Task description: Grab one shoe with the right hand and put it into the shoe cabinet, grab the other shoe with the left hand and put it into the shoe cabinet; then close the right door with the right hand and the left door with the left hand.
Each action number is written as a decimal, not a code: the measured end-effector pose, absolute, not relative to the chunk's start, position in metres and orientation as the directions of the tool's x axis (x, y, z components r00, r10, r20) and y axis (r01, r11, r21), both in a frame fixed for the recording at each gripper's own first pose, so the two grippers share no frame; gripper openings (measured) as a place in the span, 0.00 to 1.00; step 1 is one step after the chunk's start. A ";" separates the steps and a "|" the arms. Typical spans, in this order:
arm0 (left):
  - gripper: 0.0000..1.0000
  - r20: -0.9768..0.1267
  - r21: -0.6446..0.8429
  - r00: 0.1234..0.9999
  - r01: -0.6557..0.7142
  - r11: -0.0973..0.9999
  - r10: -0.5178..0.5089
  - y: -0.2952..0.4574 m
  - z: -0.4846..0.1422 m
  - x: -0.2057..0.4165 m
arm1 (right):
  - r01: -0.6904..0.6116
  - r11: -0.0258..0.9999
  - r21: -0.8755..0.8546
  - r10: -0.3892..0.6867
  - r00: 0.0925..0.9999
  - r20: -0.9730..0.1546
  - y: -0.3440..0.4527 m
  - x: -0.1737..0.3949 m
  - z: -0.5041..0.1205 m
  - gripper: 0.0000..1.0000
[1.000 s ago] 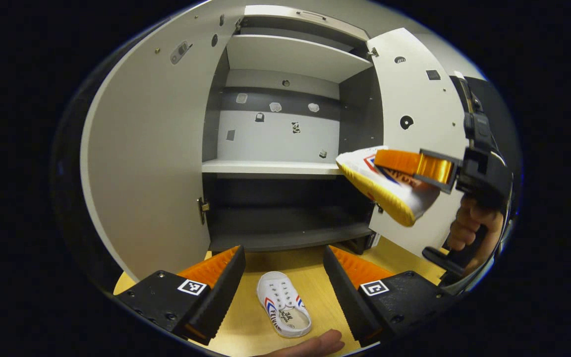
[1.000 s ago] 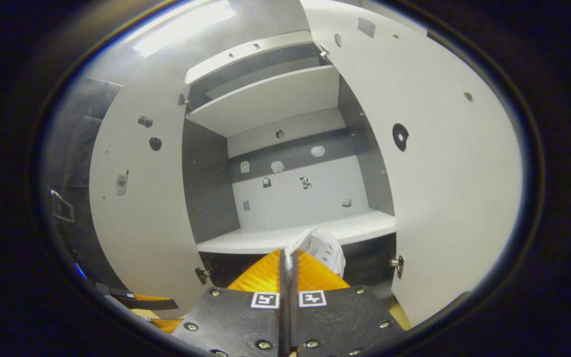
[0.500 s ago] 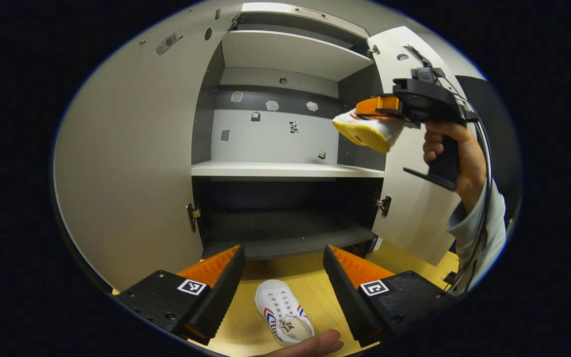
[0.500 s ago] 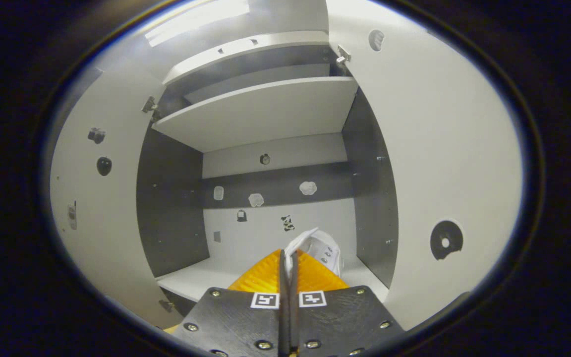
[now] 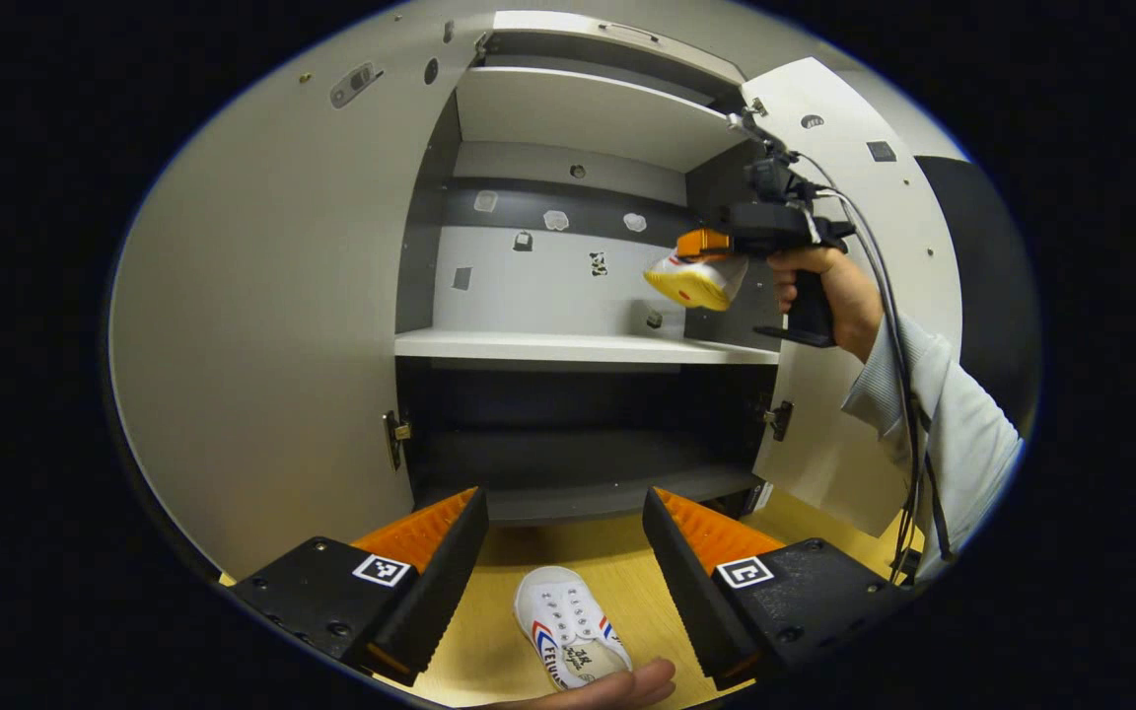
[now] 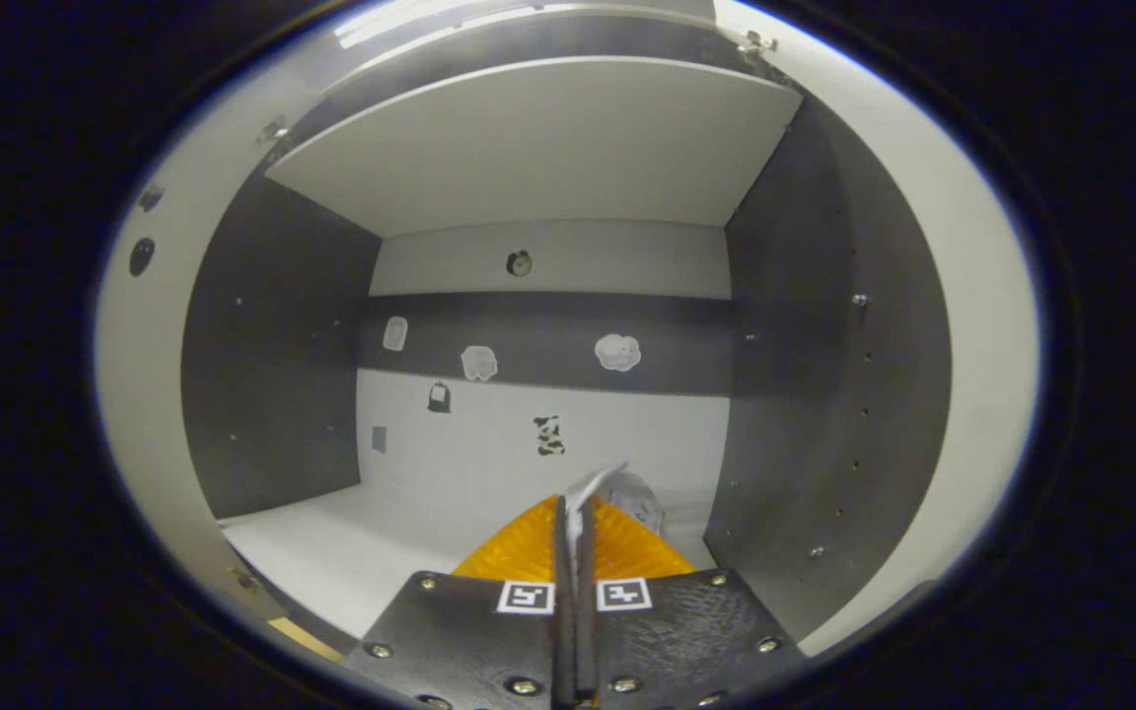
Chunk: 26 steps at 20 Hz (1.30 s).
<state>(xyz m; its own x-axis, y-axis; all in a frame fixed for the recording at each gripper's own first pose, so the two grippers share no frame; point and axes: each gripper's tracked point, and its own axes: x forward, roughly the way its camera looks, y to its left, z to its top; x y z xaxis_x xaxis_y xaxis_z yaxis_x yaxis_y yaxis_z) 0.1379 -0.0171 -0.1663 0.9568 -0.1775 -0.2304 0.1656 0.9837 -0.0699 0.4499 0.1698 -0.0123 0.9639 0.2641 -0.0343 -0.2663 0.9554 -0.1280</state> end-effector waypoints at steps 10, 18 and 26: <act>0.97 -0.182 -0.019 0.979 0.092 0.996 -0.094 0.005 -0.154 0.128 | -0.086 0.945 -0.315 0.118 0.989 0.084 0.154 0.444 0.015 0.31; 0.97 -0.195 -0.003 0.979 0.066 0.998 -0.065 0.010 -0.158 0.125 | -0.151 0.969 -0.194 0.164 0.985 0.054 0.153 0.349 0.011 0.98; 0.98 -0.365 -0.054 0.928 0.060 0.997 -0.075 0.013 -0.225 0.118 | -0.144 0.982 -0.126 0.152 0.987 0.053 0.136 0.257 -0.010 0.98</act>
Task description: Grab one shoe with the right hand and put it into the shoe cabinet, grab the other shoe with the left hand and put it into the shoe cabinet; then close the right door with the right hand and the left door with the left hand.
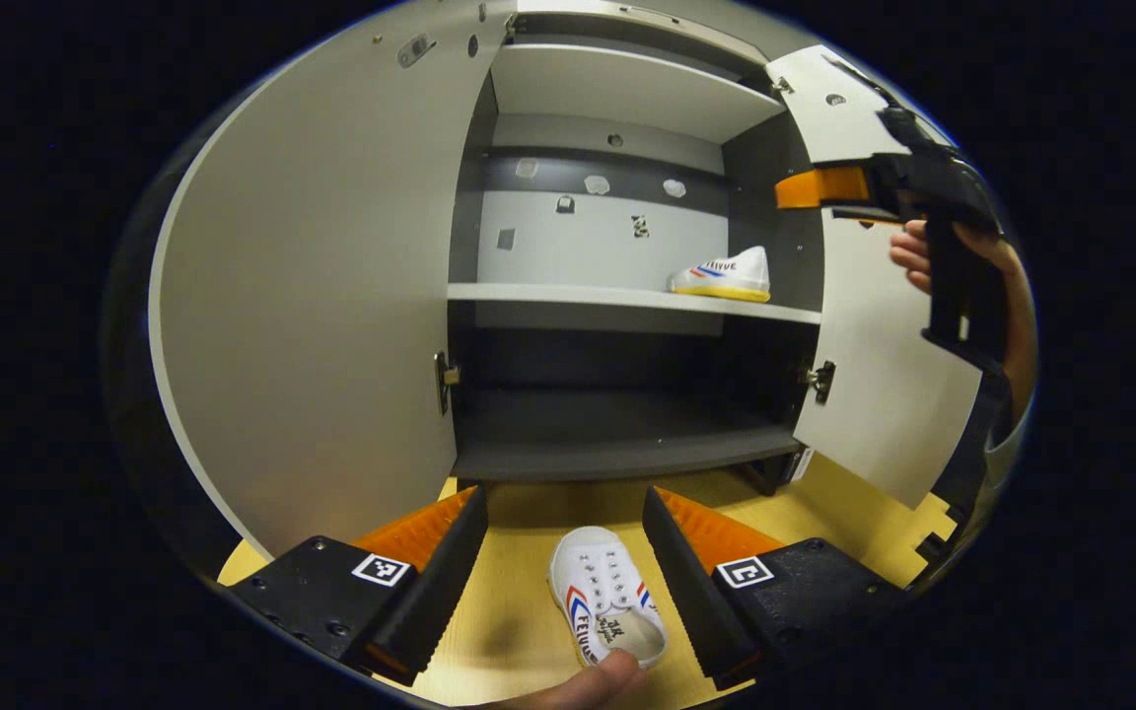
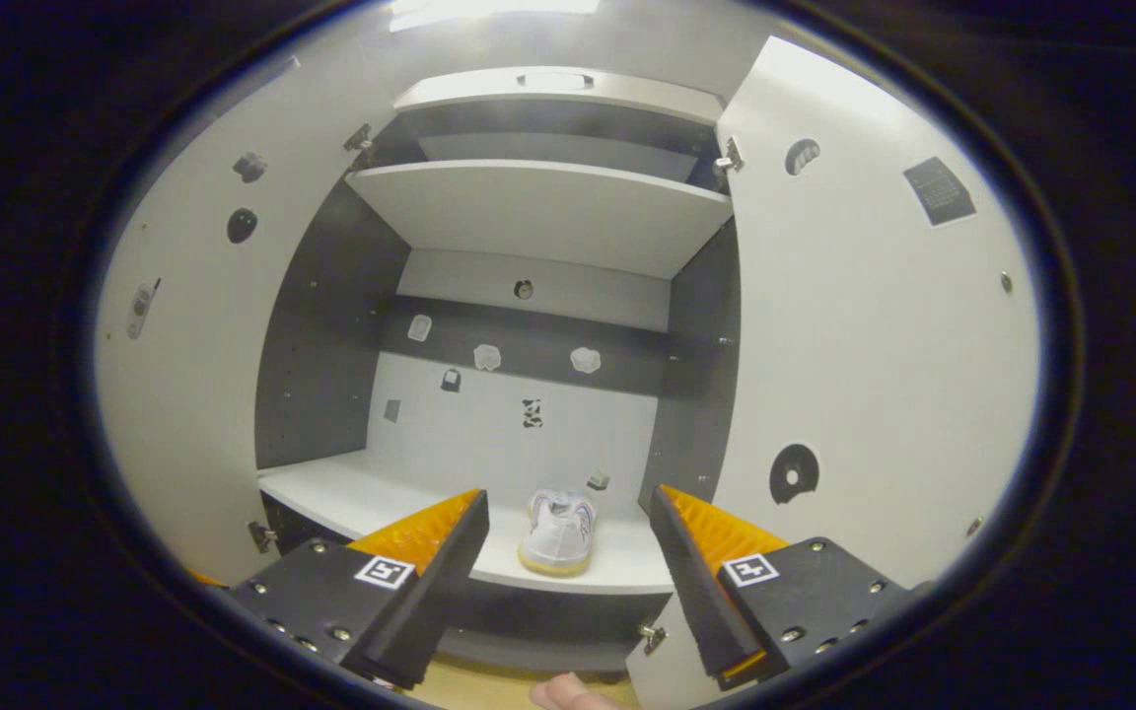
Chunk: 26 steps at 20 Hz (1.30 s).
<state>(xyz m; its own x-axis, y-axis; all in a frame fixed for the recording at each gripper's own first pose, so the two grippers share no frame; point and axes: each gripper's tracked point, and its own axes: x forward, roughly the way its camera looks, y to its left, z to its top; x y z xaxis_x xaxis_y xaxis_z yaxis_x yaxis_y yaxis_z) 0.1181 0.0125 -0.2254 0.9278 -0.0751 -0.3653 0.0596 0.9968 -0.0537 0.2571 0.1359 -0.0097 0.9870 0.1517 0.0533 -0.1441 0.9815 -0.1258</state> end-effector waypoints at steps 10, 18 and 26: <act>0.97 -0.587 -0.115 0.796 0.094 0.989 -0.144 0.003 -0.331 0.106 | -0.141 0.986 -0.088 0.140 0.990 -0.016 0.120 0.169 -0.105 0.98; 0.96 -0.743 -0.116 0.653 0.089 0.989 -0.146 0.002 -0.402 0.099 | -0.208 0.978 -0.015 0.204 0.970 -0.130 0.124 0.137 -0.166 0.99; 0.79 -0.769 -0.159 0.602 0.148 0.976 -0.216 -0.007 -0.406 0.093 | -0.230 0.973 0.000 0.227 0.960 -0.167 0.125 0.127 -0.188 0.98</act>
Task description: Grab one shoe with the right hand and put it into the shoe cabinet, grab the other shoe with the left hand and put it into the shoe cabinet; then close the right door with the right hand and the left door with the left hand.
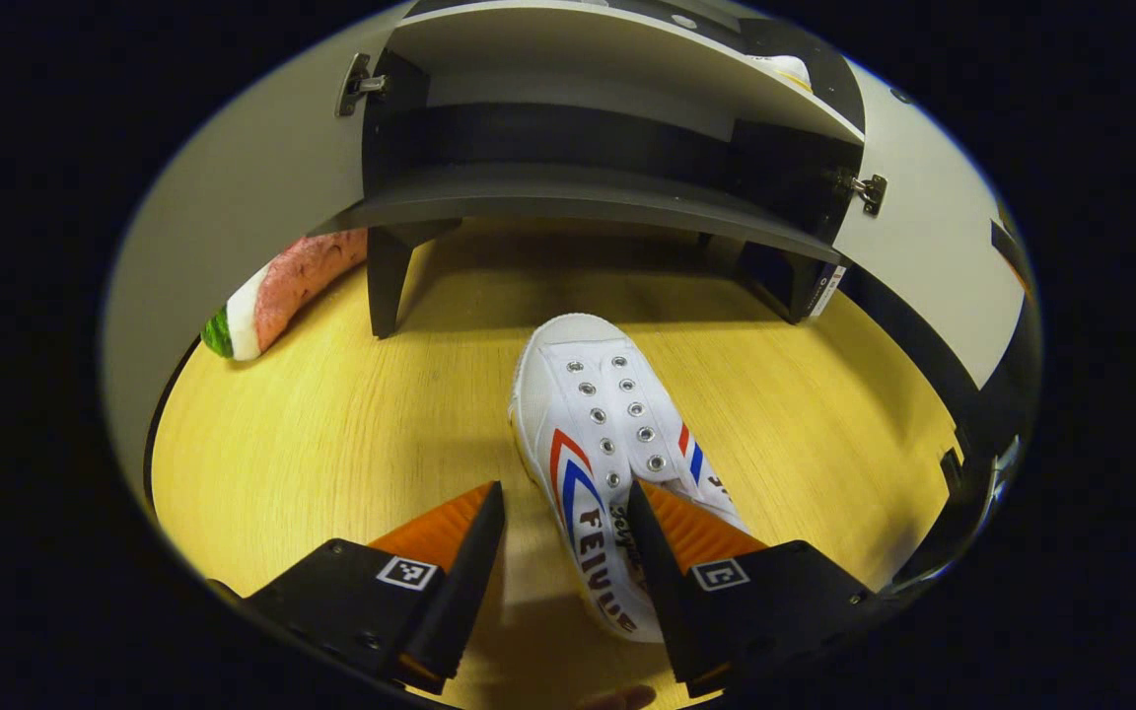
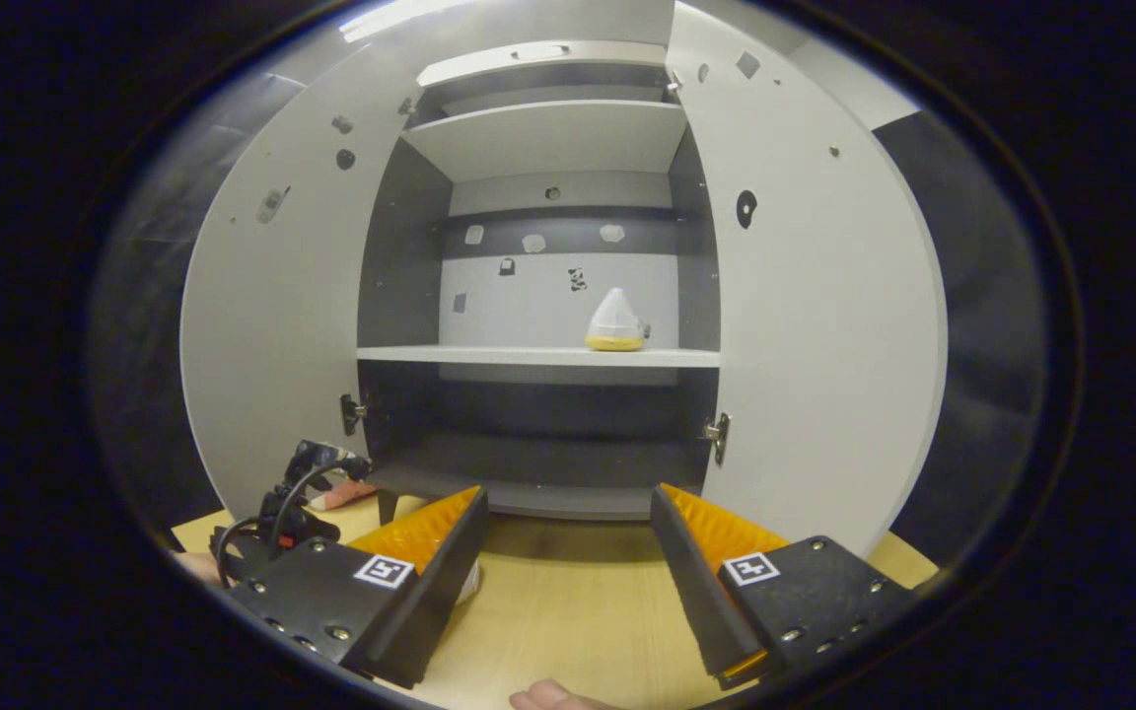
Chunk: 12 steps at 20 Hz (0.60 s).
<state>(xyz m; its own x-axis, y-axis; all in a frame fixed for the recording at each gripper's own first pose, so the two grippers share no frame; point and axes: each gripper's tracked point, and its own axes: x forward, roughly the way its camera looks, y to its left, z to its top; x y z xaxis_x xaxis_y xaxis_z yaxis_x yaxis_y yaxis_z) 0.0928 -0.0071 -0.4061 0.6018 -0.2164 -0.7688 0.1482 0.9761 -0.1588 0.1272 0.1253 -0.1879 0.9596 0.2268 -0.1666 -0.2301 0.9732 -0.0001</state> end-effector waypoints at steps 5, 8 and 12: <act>0.50 -0.759 -0.196 0.607 0.132 0.972 -0.235 -0.012 -0.404 0.099 | -0.220 0.973 0.065 0.228 0.959 -0.170 0.117 0.127 -0.196 0.98; 0.22 -0.734 -0.177 0.651 0.090 0.980 -0.192 -0.003 -0.393 0.103 | -0.212 0.972 0.102 0.228 0.956 -0.187 0.109 0.123 -0.204 0.99; 0.02 -0.710 -0.117 0.690 0.081 0.990 -0.141 0.002 -0.367 0.101 | -0.219 0.969 0.118 0.239 0.951 -0.197 0.102 0.121 -0.209 0.98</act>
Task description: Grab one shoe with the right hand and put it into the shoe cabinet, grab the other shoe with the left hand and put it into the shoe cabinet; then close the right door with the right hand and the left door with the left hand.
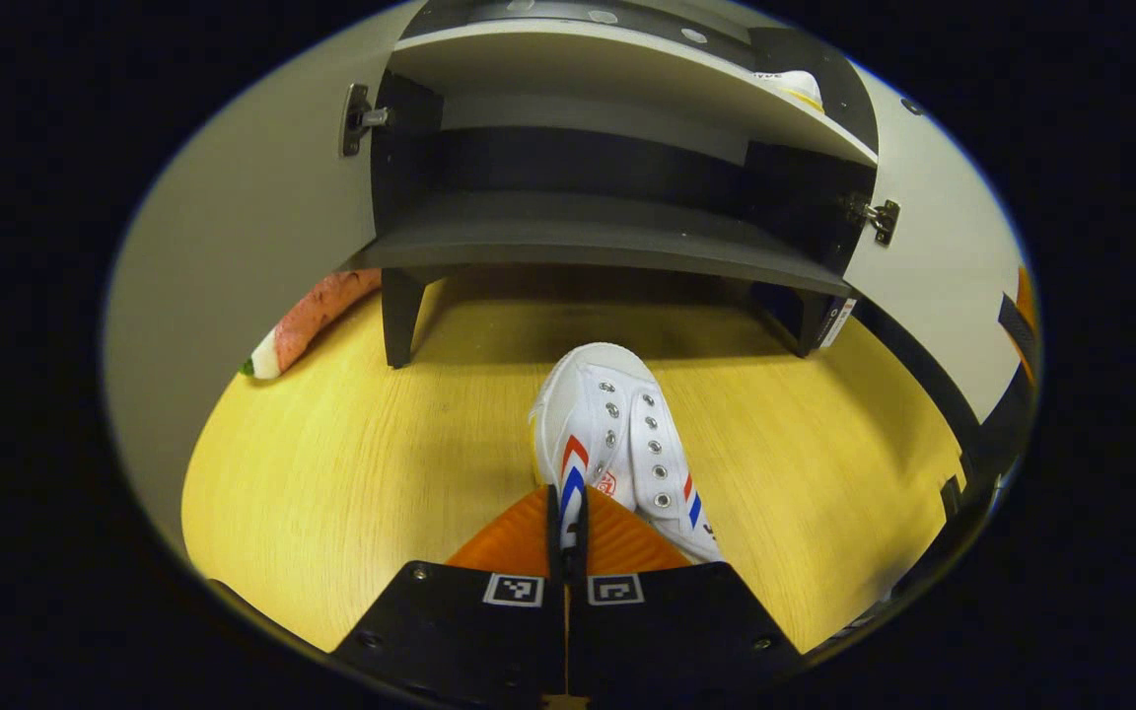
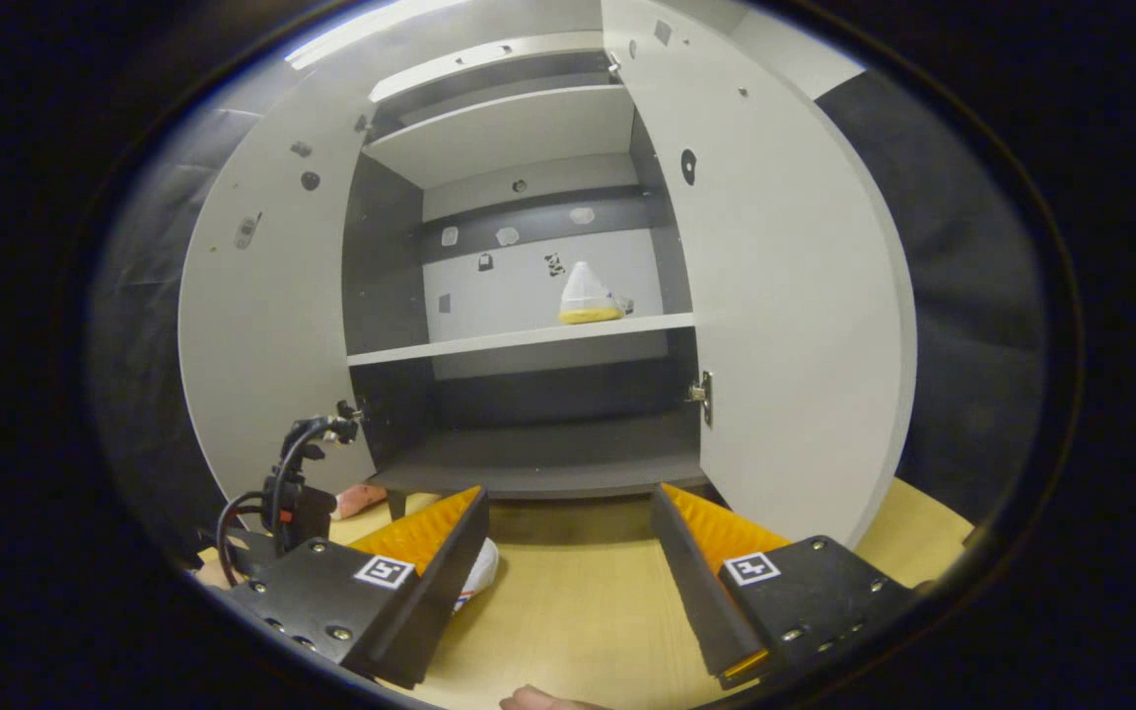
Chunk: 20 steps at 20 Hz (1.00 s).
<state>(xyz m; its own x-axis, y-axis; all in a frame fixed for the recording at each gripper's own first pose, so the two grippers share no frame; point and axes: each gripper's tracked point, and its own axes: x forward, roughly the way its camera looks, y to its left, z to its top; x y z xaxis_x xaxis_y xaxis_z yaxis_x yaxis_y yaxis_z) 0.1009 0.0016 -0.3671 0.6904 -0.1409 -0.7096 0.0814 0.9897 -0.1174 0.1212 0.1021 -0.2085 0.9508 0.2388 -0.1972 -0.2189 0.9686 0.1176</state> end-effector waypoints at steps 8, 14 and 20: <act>0.02 -0.521 -0.055 0.844 0.112 0.992 -0.124 -0.016 -0.237 0.118 | -0.223 0.966 0.132 0.244 0.954 -0.176 0.085 0.116 -0.195 1.00; 0.02 -0.369 -0.022 0.925 0.086 0.996 -0.088 -0.006 -0.147 0.143 | -0.227 0.967 0.116 0.241 0.962 -0.127 0.079 0.119 -0.167 1.00; 0.01 -0.279 -0.068 0.959 0.039 0.997 -0.057 -0.001 -0.076 0.179 | -0.269 0.959 0.086 0.277 0.956 -0.096 0.084 0.120 -0.135 1.00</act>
